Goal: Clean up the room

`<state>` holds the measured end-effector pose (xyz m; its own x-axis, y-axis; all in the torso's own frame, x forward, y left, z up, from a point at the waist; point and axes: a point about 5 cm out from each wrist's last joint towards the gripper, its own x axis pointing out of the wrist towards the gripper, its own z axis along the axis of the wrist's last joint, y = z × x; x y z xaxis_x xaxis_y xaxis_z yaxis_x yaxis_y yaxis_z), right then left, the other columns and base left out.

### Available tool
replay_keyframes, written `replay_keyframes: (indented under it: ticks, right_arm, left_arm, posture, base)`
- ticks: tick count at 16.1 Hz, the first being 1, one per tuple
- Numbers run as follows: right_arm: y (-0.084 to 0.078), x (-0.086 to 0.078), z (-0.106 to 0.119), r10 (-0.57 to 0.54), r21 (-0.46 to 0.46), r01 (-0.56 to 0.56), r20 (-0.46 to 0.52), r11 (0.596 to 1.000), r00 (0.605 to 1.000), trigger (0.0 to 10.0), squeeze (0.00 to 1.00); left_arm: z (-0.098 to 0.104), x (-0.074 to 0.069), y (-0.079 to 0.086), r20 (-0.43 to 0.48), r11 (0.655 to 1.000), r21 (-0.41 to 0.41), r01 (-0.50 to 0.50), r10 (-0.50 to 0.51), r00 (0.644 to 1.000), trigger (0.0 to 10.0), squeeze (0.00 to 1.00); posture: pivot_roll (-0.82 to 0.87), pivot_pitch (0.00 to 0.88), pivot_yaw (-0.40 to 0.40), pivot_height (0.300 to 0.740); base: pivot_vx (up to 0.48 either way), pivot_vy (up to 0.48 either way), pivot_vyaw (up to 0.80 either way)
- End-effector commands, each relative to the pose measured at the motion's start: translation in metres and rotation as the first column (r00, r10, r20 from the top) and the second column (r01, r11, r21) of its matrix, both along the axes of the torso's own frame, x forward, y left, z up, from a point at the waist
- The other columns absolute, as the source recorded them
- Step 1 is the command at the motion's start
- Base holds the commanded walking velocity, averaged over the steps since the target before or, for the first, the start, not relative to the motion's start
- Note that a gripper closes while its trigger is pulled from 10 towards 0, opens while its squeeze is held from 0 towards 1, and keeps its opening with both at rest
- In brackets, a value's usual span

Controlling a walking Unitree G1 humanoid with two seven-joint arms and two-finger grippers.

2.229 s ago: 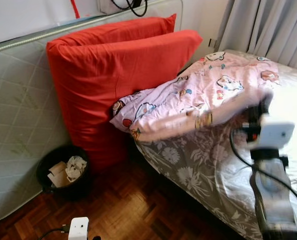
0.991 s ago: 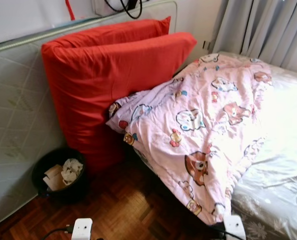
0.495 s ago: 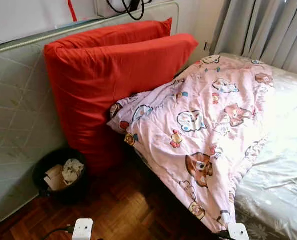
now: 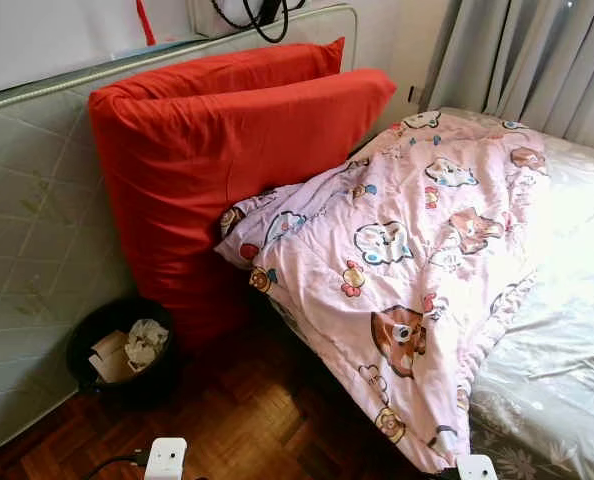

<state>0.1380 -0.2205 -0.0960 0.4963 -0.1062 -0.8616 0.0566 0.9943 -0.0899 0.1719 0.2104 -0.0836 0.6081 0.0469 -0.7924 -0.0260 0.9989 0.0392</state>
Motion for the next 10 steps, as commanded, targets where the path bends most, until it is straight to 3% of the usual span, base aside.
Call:
replay_keyframes:
  ticks: [1, 5, 6, 8, 10]
  right_arm:
    - [-0.001, -0.001, 0.000, -0.019, 0.007, 0.019, 0.002, 1.000, 1.000, 10.0, 0.96]
    - [-0.002, -0.005, -0.002, -0.028, 0.011, 0.028, -0.006, 1.000, 1.000, 10.0, 0.94]
    - [-0.002, -0.006, -0.002, -0.030, 0.012, 0.030, -0.007, 0.999, 1.000, 10.0, 0.83]
    - [-0.003, -0.007, -0.002, -0.036, 0.018, 0.036, -0.005, 0.999, 0.999, 10.0, 0.83]
    - [-0.008, -0.013, -0.003, -0.061, 0.024, 0.062, -0.013, 0.998, 0.998, 10.0, 0.00]
  left_arm:
    - [0.000, -0.002, 0.002, -0.005, 1.000, 0.009, 0.010, -0.010, 1.000, 10.0, 0.00]
    - [0.000, -0.001, 0.002, -0.003, 1.000, 0.010, 0.007, -0.007, 1.000, 10.0, 0.00]
    - [0.000, -0.001, 0.002, -0.003, 1.000, 0.010, 0.006, -0.006, 1.000, 10.0, 0.00]
    - [0.000, -0.001, 0.003, -0.003, 1.000, 0.010, 0.004, -0.004, 1.000, 10.0, 0.00]
    - [0.000, -0.001, 0.003, -0.004, 1.000, 0.012, 0.002, -0.002, 1.000, 10.0, 0.00]
  posture:
    - [0.07, 0.000, -0.027, 0.740]
    - [0.07, 0.005, -0.029, 0.740]
    - [0.07, 0.005, -0.029, 0.740]
    - [0.07, 0.014, -0.029, 0.740]
    - [0.06, 0.025, -0.024, 0.740]
  base:
    - [0.000, 0.000, 0.00]
    - [0.000, 0.000, 0.00]
    - [0.000, 0.000, 0.00]
    - [0.000, 0.000, 0.00]
    - [0.000, 0.000, 0.00]
